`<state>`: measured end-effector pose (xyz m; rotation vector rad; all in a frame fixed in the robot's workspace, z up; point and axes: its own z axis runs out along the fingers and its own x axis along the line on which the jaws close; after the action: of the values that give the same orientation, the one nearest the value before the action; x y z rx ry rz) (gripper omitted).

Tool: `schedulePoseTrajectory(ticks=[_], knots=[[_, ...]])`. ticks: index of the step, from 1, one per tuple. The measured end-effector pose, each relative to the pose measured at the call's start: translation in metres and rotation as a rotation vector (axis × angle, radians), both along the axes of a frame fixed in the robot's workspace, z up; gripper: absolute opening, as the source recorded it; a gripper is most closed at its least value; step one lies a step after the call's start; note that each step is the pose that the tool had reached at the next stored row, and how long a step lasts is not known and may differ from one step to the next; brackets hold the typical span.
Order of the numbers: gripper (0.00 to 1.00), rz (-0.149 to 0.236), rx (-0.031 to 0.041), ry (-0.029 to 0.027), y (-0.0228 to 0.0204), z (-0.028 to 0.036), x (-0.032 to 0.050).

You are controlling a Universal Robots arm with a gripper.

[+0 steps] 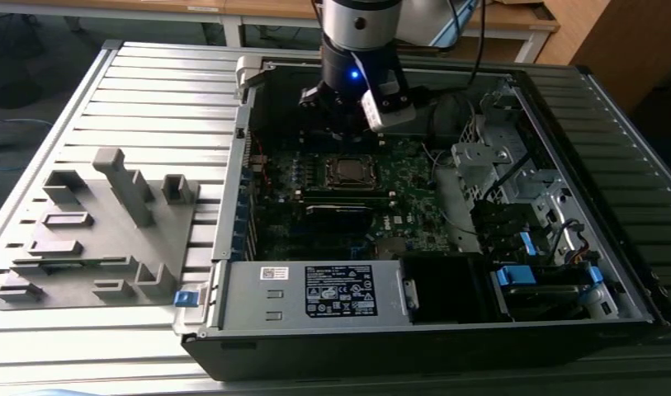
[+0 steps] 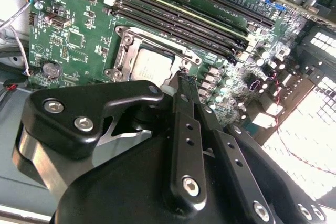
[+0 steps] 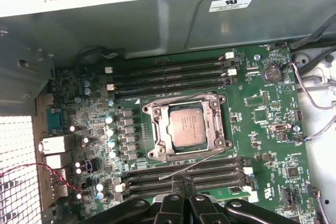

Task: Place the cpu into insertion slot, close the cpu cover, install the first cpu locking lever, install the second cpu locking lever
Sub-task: 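Install the second cpu locking lever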

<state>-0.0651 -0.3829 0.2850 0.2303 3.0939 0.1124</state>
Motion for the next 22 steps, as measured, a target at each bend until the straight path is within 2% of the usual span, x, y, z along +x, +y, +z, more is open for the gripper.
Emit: schedulePoseTrajectory(ticks=[13,17,22], knots=[[0.11,0.000,-0.0001,-0.0009,0.0000,-0.0009,-0.0052],[0.11,0.001,-0.0001,-0.0009,0.0000,-0.0036,-0.0056],[0.11,0.029,0.0000,-0.0010,0.0000,-0.0071,-0.0057]])
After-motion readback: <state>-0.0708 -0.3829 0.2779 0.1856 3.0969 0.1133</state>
